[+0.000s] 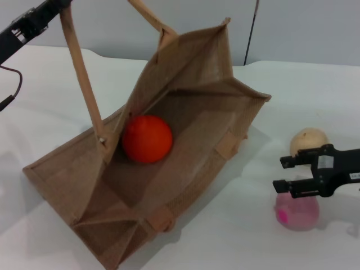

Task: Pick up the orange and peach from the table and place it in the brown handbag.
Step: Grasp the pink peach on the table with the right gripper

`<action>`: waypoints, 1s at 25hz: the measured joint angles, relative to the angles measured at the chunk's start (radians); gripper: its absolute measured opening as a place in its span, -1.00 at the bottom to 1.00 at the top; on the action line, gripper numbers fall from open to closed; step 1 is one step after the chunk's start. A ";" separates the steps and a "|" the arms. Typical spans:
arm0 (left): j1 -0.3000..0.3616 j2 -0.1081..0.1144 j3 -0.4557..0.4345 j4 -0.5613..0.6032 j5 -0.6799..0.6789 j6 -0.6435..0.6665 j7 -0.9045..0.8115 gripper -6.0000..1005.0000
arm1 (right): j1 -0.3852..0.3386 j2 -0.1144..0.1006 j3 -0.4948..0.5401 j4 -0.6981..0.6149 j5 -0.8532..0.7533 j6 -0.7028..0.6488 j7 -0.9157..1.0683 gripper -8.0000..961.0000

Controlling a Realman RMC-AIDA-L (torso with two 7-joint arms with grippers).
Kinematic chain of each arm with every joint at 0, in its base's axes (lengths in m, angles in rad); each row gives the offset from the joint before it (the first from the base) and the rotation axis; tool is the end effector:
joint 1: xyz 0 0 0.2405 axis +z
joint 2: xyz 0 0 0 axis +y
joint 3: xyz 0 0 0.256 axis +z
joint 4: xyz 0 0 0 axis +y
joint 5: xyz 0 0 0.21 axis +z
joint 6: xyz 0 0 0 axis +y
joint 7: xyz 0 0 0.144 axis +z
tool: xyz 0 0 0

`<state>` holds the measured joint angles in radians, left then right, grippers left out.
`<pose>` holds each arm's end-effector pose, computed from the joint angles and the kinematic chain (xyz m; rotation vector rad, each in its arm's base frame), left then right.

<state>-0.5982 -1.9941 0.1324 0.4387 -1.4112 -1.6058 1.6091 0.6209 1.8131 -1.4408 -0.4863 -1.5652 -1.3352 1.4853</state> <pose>-0.2717 0.3662 0.0980 -1.9668 -0.8816 -1.4519 0.2711 0.3558 0.0071 -2.9206 0.6252 0.2983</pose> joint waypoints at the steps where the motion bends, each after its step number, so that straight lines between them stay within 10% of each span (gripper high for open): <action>1: 0.000 0.000 0.000 0.000 0.000 0.000 0.000 -0.75 | 0.000 -0.002 0.000 0.000 -0.009 0.000 0.010 0.50; 25: 0.000 0.002 0.002 0.000 0.000 0.011 0.000 -0.75 | 0.007 -0.002 0.172 0.003 -0.319 -0.048 0.141 0.49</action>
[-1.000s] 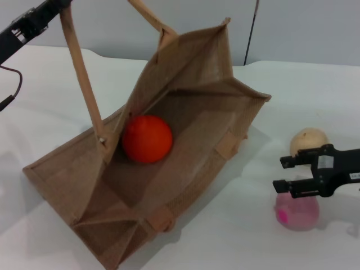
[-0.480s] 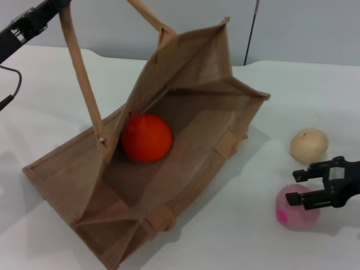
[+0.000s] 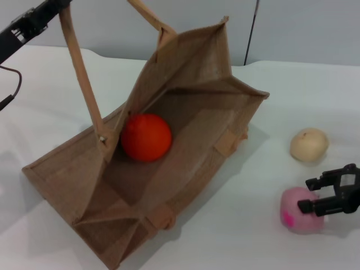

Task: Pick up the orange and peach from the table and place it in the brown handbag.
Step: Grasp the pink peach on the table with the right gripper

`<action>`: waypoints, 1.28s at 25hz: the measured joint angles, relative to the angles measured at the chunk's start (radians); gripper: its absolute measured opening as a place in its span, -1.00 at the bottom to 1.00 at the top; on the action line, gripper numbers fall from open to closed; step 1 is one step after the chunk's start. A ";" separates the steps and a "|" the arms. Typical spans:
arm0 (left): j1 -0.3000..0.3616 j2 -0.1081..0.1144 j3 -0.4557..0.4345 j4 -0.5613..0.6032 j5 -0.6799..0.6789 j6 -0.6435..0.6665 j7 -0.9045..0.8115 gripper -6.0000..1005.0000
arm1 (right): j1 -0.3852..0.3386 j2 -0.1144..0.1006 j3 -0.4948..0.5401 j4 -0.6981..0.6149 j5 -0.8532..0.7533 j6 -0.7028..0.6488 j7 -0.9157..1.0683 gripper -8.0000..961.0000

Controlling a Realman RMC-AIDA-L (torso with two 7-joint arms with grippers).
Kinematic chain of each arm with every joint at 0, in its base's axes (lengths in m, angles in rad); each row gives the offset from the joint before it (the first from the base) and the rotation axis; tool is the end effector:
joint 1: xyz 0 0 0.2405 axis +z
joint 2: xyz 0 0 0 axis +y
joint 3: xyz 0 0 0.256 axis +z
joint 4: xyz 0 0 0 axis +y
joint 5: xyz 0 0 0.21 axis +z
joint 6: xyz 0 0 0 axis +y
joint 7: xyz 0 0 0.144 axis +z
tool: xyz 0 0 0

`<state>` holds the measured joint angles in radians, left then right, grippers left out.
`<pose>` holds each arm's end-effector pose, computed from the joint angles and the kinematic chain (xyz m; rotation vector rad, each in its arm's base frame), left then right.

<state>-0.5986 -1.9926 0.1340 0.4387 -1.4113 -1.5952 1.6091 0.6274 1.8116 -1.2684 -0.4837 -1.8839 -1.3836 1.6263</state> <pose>-0.2728 0.3674 0.0984 -1.9615 -0.8862 -1.4424 0.2977 0.3498 0.0205 -2.9079 0.8139 0.0581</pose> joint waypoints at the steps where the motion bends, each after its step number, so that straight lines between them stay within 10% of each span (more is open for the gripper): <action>1: 0.000 0.000 0.001 0.000 0.000 0.000 0.000 -0.75 | 0.001 0.000 0.000 -0.001 -0.003 -0.008 0.000 0.49; 32: 0.000 0.000 0.006 -0.002 0.011 0.011 -0.003 -0.75 | 0.004 0.025 0.003 -0.053 -0.059 -0.069 -0.039 -0.26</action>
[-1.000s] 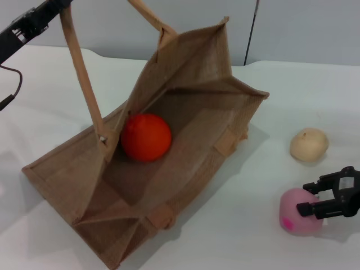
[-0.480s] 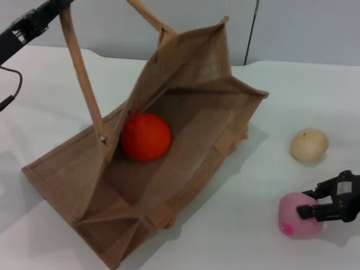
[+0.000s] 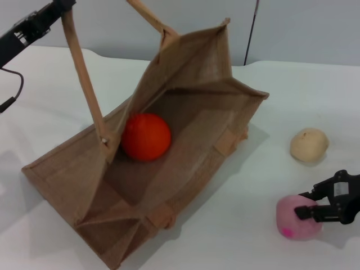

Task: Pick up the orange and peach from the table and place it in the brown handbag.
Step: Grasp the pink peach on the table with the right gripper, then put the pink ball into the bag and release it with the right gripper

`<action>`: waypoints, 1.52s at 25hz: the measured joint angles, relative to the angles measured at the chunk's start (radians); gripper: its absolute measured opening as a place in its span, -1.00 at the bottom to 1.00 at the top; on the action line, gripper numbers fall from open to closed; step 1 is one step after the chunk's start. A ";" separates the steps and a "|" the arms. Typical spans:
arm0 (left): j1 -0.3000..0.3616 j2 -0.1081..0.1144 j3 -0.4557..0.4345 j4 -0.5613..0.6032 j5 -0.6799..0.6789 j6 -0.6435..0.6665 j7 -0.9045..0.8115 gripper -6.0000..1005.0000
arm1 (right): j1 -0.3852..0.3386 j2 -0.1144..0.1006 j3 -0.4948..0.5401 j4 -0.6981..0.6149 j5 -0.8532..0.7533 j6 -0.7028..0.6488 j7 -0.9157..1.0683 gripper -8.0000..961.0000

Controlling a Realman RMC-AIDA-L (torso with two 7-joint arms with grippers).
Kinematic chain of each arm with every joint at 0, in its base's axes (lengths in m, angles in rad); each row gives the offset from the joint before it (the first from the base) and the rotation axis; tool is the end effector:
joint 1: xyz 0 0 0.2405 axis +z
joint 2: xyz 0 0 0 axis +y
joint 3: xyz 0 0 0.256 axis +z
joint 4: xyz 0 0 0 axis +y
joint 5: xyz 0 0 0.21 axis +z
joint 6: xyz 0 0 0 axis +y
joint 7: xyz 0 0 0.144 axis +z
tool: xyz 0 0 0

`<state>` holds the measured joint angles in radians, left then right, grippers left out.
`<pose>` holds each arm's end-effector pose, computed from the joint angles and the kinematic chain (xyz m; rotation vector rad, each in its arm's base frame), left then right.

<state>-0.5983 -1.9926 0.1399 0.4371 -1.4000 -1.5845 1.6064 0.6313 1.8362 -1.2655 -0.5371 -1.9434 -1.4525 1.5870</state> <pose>-0.2739 0.3679 0.0958 -1.9701 -0.9026 -1.4247 0.2859 0.3430 0.0133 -3.0198 0.6855 0.0203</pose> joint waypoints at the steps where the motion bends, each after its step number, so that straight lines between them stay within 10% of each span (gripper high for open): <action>1: 0.000 0.000 0.000 0.000 0.003 0.000 -0.001 -0.75 | -0.001 0.000 0.004 -0.003 0.002 0.000 -0.002 -0.27; 12: -0.021 0.000 0.001 0.000 0.020 -0.006 -0.004 -0.75 | -0.011 0.017 0.193 -0.103 0.002 -0.132 -0.090 -0.37; 24: -0.081 -0.008 0.001 -0.014 0.082 -0.017 -0.007 -0.75 | 0.127 0.171 0.221 -0.194 0.000 -0.084 -0.172 -0.38; 38: -0.127 -0.009 0.001 -0.025 0.093 -0.065 -0.009 -0.75 | 0.300 0.195 0.046 0.019 0.056 0.280 -0.180 -0.39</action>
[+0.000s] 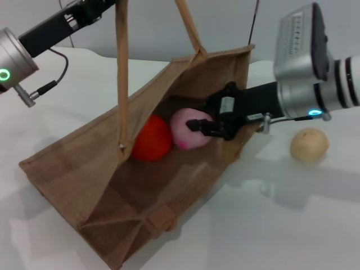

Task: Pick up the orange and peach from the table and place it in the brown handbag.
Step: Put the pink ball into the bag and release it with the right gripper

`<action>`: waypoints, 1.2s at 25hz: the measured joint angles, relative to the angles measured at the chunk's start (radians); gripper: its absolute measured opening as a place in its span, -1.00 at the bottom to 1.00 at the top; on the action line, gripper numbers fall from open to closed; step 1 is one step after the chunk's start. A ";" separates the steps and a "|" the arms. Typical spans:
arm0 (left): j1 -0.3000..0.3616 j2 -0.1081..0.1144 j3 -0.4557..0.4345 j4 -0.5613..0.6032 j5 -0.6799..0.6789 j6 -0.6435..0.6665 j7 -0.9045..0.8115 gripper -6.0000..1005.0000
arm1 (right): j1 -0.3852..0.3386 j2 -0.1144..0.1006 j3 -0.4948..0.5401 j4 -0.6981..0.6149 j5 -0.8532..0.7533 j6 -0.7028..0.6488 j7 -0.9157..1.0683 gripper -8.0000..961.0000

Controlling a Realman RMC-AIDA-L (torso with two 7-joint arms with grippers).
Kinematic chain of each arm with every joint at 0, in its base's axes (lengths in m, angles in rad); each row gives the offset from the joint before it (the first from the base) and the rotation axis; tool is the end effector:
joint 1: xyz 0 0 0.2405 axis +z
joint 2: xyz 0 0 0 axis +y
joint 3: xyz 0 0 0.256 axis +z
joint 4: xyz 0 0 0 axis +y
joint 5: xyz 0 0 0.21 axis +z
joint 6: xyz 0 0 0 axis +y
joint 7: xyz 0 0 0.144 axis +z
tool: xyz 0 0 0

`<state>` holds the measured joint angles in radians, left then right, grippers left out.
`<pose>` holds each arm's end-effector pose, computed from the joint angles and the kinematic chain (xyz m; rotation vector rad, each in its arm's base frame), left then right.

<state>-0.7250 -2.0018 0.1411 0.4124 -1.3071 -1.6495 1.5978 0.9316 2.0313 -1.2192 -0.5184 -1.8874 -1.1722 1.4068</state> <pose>-0.2208 0.3875 0.0743 -2.1915 -0.8306 -1.4866 0.1415 0.4140 -0.0615 -2.9392 0.0619 0.2544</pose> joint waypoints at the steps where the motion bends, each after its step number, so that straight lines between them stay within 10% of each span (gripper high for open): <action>1: -0.001 0.000 0.000 0.000 -0.002 -0.006 0.000 -0.75 | 0.003 0.001 -0.031 0.004 0.026 0.022 0.000 -0.39; 14: -0.002 0.004 -0.011 0.000 -0.012 -0.051 -0.014 -0.75 | 0.019 0.003 -0.609 -0.020 0.438 0.382 -0.036 -0.35; 30: 0.048 0.009 -0.039 0.000 -0.062 -0.069 -0.005 -0.75 | -0.052 0.002 -0.710 -0.039 0.783 0.401 -0.373 -0.06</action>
<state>-0.6774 -1.9931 0.1025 0.4127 -1.3690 -1.7182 1.5926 0.8799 2.0334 -1.9290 -0.5570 -1.1040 -0.7711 1.0336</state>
